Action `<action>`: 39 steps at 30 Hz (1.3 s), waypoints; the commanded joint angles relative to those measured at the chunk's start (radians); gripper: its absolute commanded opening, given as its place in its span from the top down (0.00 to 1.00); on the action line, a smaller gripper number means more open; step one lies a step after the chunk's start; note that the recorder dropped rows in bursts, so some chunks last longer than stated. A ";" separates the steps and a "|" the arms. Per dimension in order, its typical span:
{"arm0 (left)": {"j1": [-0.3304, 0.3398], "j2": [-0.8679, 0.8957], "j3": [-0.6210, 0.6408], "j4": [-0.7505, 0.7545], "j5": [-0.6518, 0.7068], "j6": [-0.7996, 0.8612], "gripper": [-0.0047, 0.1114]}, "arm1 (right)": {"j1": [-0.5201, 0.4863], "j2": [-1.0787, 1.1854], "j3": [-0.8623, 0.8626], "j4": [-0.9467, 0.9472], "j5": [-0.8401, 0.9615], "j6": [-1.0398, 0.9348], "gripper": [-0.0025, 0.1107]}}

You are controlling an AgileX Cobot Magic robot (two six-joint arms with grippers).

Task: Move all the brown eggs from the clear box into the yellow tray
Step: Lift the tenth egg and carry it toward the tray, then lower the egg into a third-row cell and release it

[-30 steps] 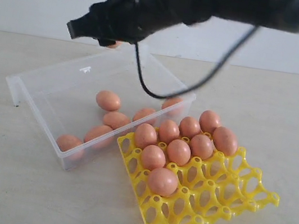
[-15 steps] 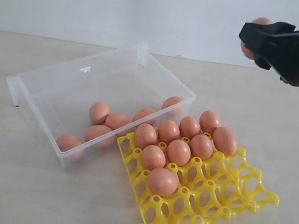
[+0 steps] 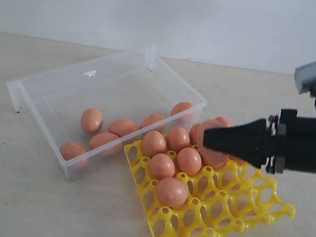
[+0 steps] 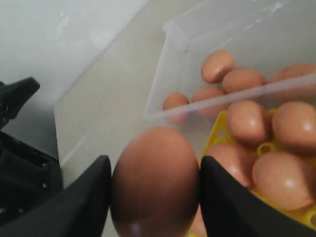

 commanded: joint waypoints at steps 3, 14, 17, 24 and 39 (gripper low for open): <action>0.003 -0.002 -0.001 0.002 -0.004 0.000 1.00 | 0.084 -0.002 0.097 0.041 0.273 -0.156 0.98; 0.003 -0.002 -0.001 0.002 -0.004 0.000 1.00 | 0.198 -0.002 0.097 0.245 0.437 -0.311 0.98; 0.003 -0.002 -0.001 0.002 -0.004 0.000 1.00 | 0.198 -0.002 0.097 0.263 0.448 -0.341 0.98; 0.003 -0.002 -0.001 0.002 -0.004 0.000 1.00 | 0.198 -0.002 0.097 0.295 0.483 -0.369 0.98; 0.003 -0.002 -0.001 0.002 -0.004 0.000 1.00 | 0.339 -0.002 0.095 0.402 0.671 -0.494 0.98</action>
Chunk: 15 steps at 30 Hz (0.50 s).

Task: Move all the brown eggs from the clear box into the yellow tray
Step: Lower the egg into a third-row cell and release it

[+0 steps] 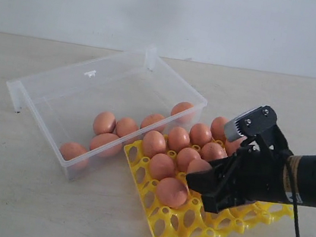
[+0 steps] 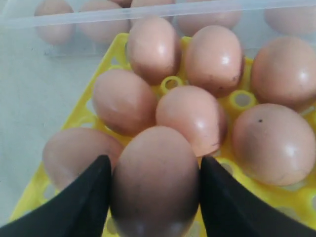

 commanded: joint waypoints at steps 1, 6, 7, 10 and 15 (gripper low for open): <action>0.003 -0.002 -0.001 0.002 -0.002 0.000 1.00 | 0.070 -0.002 0.000 0.115 0.087 -0.057 0.98; 0.003 -0.002 -0.001 0.002 -0.004 0.000 1.00 | 0.070 -0.002 0.000 0.242 0.077 -0.139 0.98; 0.003 -0.002 -0.001 0.002 -0.004 0.000 1.00 | 0.070 -0.002 0.000 0.245 0.075 -0.138 0.98; 0.003 -0.002 -0.001 0.002 -0.004 0.000 1.00 | 0.070 -0.002 0.000 0.245 0.056 -0.138 0.98; 0.003 -0.002 -0.001 0.002 -0.004 0.000 1.00 | 0.070 -0.002 0.000 0.242 0.026 -0.138 0.92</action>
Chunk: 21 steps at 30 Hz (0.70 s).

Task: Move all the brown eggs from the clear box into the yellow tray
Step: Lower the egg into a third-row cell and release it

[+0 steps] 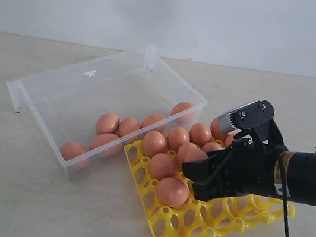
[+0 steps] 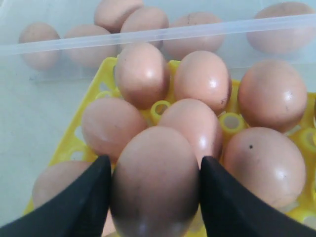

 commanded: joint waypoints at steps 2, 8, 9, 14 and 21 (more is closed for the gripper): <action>0.003 -0.002 -0.001 0.002 -0.004 0.000 1.00 | -0.001 -0.002 -0.002 0.010 -0.030 -0.010 0.85; 0.003 -0.002 -0.001 0.002 -0.004 0.000 1.00 | -0.001 -0.002 -0.002 0.010 -0.030 -0.010 0.53; 0.003 -0.002 -0.001 0.002 -0.004 0.000 1.00 | -0.001 -0.002 -0.002 0.010 -0.030 -0.010 0.49; 0.003 -0.002 -0.001 0.002 -0.004 0.000 1.00 | -0.001 -0.004 -0.002 0.010 -0.030 0.035 0.47; 0.003 -0.002 -0.001 0.002 -0.004 0.000 1.00 | -0.001 -0.133 -0.068 0.042 -0.146 0.144 0.48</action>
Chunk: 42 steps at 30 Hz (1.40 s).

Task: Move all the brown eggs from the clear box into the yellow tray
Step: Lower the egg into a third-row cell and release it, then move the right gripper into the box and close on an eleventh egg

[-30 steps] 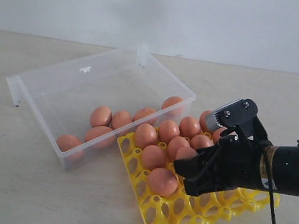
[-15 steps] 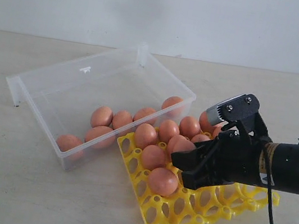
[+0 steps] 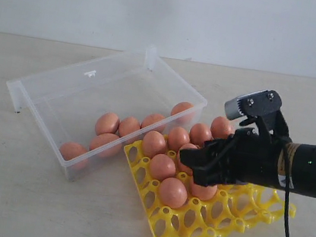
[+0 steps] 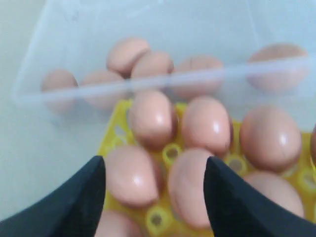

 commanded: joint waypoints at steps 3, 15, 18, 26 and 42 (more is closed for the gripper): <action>0.003 -0.002 -0.001 0.002 -0.004 0.000 1.00 | 0.061 -0.125 -0.275 0.055 -0.159 0.192 0.64; 0.003 -0.002 -0.001 0.002 -0.004 0.000 1.00 | 0.490 0.345 -1.025 -0.025 0.926 -0.046 0.98; 0.003 -0.002 -0.001 0.002 -0.004 0.000 1.00 | 0.549 0.564 -1.383 0.403 1.455 -0.703 0.98; 0.003 -0.002 -0.001 0.002 -0.004 0.000 1.00 | 0.400 0.738 -1.700 1.001 1.736 -0.752 0.97; 0.003 -0.002 -0.001 0.002 -0.004 0.000 1.00 | 0.398 0.855 -1.696 1.005 1.622 -0.448 0.42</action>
